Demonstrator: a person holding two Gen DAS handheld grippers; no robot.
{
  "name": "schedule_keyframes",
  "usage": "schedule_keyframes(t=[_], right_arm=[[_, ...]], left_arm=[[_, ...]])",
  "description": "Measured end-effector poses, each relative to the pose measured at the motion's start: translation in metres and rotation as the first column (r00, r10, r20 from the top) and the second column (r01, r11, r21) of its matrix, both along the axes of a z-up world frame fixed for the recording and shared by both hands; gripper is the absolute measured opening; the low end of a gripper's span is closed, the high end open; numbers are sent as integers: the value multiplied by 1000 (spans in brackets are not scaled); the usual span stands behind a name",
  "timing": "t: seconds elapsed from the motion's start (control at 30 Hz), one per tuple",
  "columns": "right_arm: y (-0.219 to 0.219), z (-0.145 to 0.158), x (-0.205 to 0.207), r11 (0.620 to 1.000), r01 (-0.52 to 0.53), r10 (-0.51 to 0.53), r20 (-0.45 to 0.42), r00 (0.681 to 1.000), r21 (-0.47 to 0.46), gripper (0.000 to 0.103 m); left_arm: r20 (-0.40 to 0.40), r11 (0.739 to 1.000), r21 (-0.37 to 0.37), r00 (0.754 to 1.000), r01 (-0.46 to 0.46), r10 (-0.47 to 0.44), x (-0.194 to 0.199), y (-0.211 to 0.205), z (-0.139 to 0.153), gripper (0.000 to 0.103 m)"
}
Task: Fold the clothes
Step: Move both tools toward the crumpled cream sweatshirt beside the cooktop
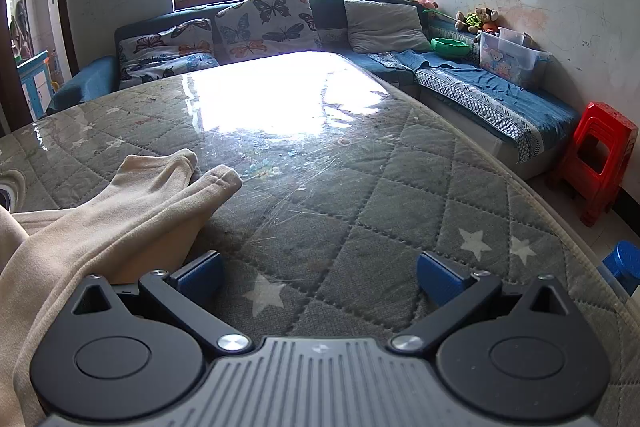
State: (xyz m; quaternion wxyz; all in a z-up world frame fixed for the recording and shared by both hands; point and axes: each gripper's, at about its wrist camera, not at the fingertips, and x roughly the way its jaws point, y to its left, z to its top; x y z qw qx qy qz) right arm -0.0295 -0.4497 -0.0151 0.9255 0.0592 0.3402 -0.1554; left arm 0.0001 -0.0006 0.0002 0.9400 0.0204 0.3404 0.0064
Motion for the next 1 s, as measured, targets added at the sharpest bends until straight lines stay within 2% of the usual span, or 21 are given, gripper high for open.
schedule_keyframes(t=[0.23,0.4,0.67,1.0], right_arm=[[14,0,1,1000,-3,3,12,1000,-18,103],[5,3,-1,999,-34,34,1,999,16,103],[7,8,-37,994,-107,107,12,994,10,103],[20,23,-81,978,-205,204,42,978,33,103]], left_arm=[[-5,1000,3,1000,-10,10,0,-2,0,103],[-8,1000,5,1000,-18,18,1,-3,1,103],[-40,999,-5,998,-39,38,-10,-13,6,103],[-69,1000,-13,998,0,-1,-29,-35,11,103]])
